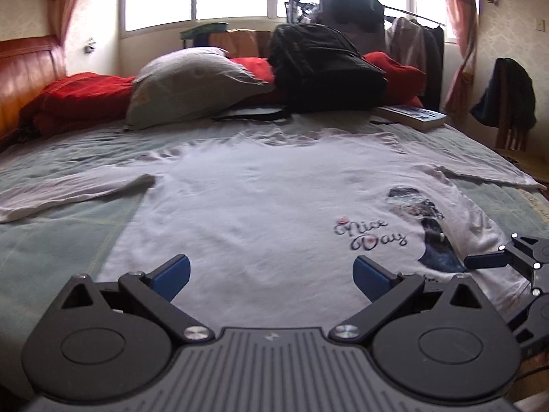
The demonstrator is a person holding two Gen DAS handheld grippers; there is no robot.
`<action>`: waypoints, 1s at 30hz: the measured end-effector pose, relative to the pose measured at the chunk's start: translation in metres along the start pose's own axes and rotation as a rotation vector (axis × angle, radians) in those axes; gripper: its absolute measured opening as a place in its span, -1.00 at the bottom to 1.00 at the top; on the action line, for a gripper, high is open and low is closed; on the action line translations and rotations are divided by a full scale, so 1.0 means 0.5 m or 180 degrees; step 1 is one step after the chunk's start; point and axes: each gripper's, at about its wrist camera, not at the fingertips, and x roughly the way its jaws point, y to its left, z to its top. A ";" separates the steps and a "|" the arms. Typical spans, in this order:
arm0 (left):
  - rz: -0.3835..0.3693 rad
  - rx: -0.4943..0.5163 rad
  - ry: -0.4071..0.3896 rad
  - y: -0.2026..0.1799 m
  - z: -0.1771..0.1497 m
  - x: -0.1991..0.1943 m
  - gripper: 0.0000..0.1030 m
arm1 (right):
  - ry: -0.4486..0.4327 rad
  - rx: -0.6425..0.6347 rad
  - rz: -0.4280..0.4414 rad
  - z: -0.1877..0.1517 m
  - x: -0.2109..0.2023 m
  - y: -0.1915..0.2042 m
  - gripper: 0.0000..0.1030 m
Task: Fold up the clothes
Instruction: 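Lower the right gripper to the shirt hem and pinch it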
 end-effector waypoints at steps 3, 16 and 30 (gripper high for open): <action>-0.0029 -0.0052 0.0178 -0.008 -0.018 0.034 0.96 | 0.0071 0.0016 0.0055 -0.002 -0.012 -0.005 1.00; -0.0002 0.0037 0.0184 -0.038 -0.058 0.020 0.96 | 0.0003 0.0861 -0.0509 0.207 -0.014 -0.289 1.00; 0.0035 -0.0027 0.0152 -0.025 -0.053 0.030 0.96 | 0.1058 0.1693 -0.1288 0.340 0.328 -0.581 1.00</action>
